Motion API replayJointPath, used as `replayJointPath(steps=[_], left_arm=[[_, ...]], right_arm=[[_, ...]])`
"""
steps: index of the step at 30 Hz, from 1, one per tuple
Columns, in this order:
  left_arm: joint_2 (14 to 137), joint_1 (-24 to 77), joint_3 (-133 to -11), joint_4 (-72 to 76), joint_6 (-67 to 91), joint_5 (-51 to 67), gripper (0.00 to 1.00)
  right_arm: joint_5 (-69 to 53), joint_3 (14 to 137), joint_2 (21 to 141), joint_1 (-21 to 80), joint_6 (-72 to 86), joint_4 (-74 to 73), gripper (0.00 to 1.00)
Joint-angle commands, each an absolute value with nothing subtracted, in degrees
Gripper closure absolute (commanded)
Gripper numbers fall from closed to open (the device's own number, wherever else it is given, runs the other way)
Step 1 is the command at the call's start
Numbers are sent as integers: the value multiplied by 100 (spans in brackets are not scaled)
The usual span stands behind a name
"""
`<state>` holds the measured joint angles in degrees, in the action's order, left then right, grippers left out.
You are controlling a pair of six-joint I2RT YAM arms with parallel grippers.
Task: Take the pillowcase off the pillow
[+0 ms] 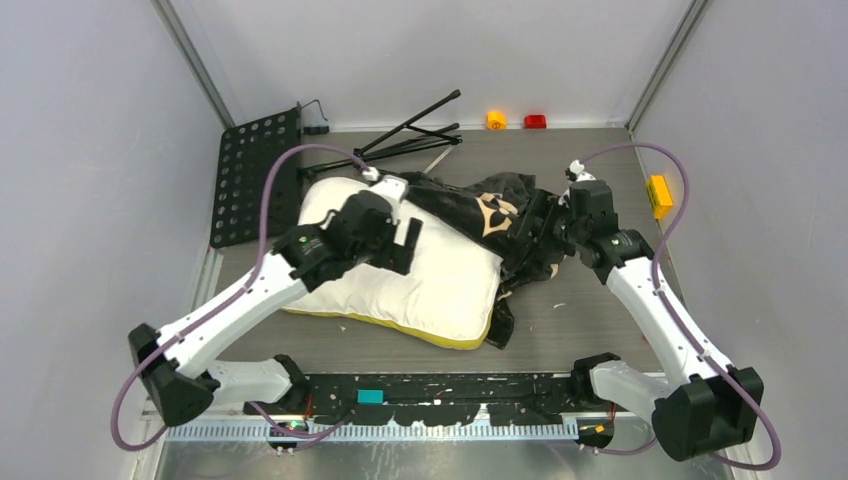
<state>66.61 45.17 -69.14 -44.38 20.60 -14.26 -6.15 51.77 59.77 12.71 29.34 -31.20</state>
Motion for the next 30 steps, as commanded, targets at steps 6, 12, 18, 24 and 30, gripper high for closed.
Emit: replayJointPath(steps=[6, 12, 18, 24, 30], left_arm=[[8527, 5966, -7824, -3858, 2219, -1808, 0], [9338, 6130, -8131, -3578, 2492, -1418, 0], [9802, 6131, -7939, -3507, 2977, -1513, 0], [9581, 6123, -6925, -3118, 3601, -1627, 10], [8863, 5899, -6250, -3311, 3612, -1686, 85]], right_arm=[[-450, 6002, 7253, 2058, 2478, -2895, 11], [582, 5818, 7815, 2056, 3019, -2473, 10], [125, 5349, 8053, 1531, 3570, -1699, 22], [79, 5255, 8218, 1248, 3731, -1370, 31], [154, 5687, 8720, 951, 3456, -1557, 55]])
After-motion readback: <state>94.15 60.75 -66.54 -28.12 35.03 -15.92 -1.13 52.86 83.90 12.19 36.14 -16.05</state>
